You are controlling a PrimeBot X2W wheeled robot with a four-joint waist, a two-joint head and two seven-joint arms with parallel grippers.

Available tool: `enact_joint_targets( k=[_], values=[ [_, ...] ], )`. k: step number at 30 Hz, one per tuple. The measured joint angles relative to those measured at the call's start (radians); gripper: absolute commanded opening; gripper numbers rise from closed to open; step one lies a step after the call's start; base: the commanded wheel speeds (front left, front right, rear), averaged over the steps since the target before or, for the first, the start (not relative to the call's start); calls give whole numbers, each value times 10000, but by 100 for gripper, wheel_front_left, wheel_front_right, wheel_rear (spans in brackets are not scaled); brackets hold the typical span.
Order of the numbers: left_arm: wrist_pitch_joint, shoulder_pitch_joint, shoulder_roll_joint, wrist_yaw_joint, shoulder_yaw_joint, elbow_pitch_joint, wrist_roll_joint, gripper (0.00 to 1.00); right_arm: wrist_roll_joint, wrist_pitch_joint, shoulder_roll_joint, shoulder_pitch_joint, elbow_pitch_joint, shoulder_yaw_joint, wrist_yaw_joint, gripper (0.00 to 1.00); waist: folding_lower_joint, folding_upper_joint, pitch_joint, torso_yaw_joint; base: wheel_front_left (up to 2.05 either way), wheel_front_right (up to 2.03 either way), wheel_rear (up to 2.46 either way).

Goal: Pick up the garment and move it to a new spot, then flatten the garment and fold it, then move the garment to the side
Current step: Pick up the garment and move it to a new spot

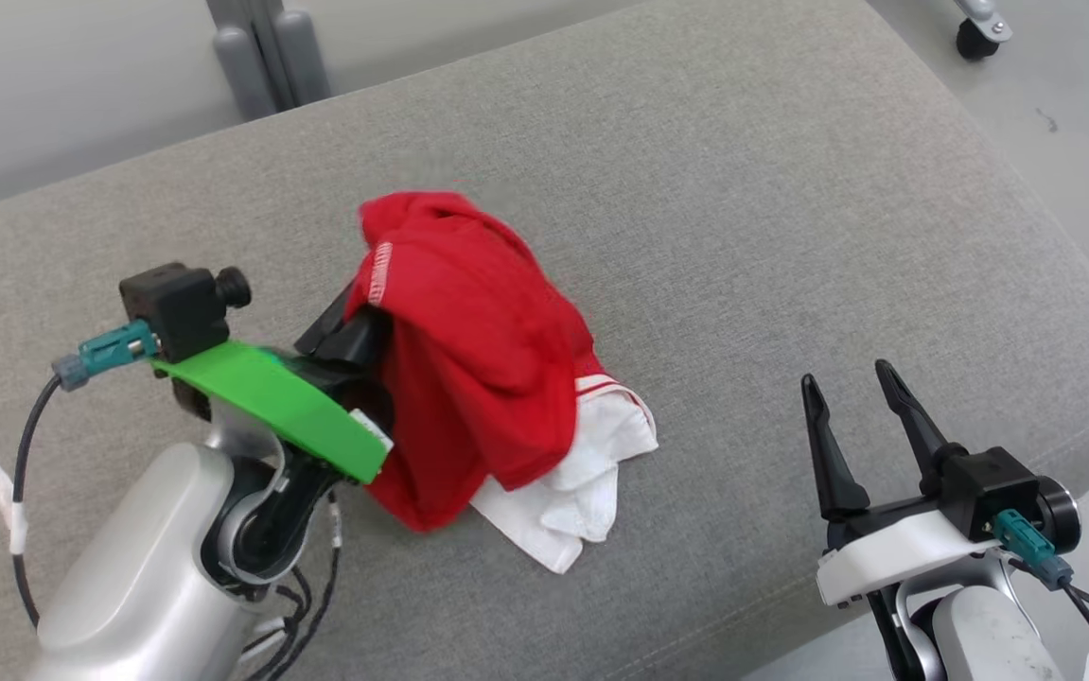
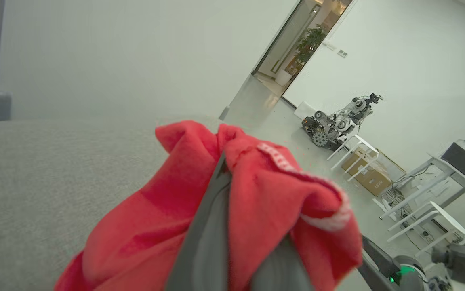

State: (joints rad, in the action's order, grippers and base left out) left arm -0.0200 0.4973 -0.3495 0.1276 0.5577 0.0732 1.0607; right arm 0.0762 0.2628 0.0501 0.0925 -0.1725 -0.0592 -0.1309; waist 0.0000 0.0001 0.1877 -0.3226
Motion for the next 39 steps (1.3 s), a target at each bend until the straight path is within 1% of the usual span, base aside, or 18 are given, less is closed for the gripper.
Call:
enact_joint_targets(
  k=[4, 5, 6, 7, 8, 9, 12, 15, 17, 19, 21, 23, 25, 26, 30, 34, 37, 39],
  values=[
    [-1064, 321, -305, 2, 552, 2069, 180, 0, -13, 0, -8, 44, -10, -132, -2, 100, 0, 0, 188, -165, 0, 0, 0],
    [-1315, 426, -341, 6, 631, 2573, 90, 3, -21, -2, -6, 46, -10, -142, 0, 100, 0, 0, 221, -181, 0, 0, 0],
    [-1546, 548, -370, 13, 667, 3243, -12, 29, -50, -2, -4, 47, -12, -151, -2, 100, 0, 0, 247, -186, 0, 0, 0],
    [-1716, 642, -403, 13, 742, 3893, -94, 38, -86, 0, -4, 47, -19, -169, -2, 100, 0, 0, 254, -170, 0, 0, 0],
    [-1860, 714, -393, 13, 802, 4374, -194, 51, -94, 0, -6, 48, -23, -165, -2, 100, 0, 0, 253, -148, 0, 0, 0],
    [-1977, 836, -343, 13, 863, 5012, -360, 100, -111, 0, -8, 47, -33, -173, -2, 100, 0, 0, 245, -110, 0, 0, 0],
    [-2188, 1136, -90, -50, 1043, 6401, -872, 100, -184, 0, -12, 45, -67, -165, -2, 100, 0, 0, 172, 21, 0, 0, 0],
    [-2355, 1284, 178, -420, 980, 7154, -1335, 100, -234, 0, -10, 33, -73, -125, -2, 100, 0, 0, 57, 172, 0, 0, 0],
    [-2383, 1292, 290, -754, 522, 7219, -1521, 100, -276, 0, -10, -36, -54, -79, -2, 100, 0, 0, -31, 311, 0, 0, 0],
    [-2416, 1231, 318, -1139, -357, 6543, -2102, 100, -339, 0, -10, -132, -38, 23, 0, 100, 0, 0, -125, 454, 0, 0, 0],
    [-2445, 686, 443, -1465, -1264, 5513, -2851, 100, -376, 0, -10, -264, 15, 155, -2, 100, 0, 0, -253, 621, 0, 0, 0],
    [-2441, -317, 731, -1682, -2038, 4541, -3503, 100, -458, 0, -12, -368, 75, 272, -2, 100, 0, 0, -389, 771, 0, 0, 0],
    [-2441, -1224, 959, -1741, -2642, 3545, -4332, 100, -548, 0, -10, -474, 130, 380, -2, 100, 0, 0, -521, 937, 0, 0, 0],
    [-2443, -1655, 1170, -1824, -3039, 3055, -4615, 100, -589, 0, -12, -515, 142, 443, -2, 100, 0, 0, -590, 1033, 0, 0, 0],
    [-2441, -3326, 1877, -1735, -3845, 1632, -5791, 100, -775, 0, -12, -679, 165, 642, -2, 100, 0, 0, -844, 1428, 0, 0, 0],
    [-2441, -4470, 2405, -1436, -4374, 581, -6903, 100, -895, 0, -12, -871, 163, 838, -2, 100, 0, 0, -1077, 1852, 0, 0, 0],
    [-2441, -5225, 2669, -1248, -4801, 151, -7612, 100, -959, 0, -8, -1030, 148, 901, -2, 100, 0, 0, -1237, 2163, 0, 0, 0],
    [-2441, -5655, 2800, -1116, -5170, -71, -7752, 100, -978, 0, -15, -1126, 136, 951, -2, 100, 0, 0, -1338, 2355, 0, 0, 0]
  ],
)
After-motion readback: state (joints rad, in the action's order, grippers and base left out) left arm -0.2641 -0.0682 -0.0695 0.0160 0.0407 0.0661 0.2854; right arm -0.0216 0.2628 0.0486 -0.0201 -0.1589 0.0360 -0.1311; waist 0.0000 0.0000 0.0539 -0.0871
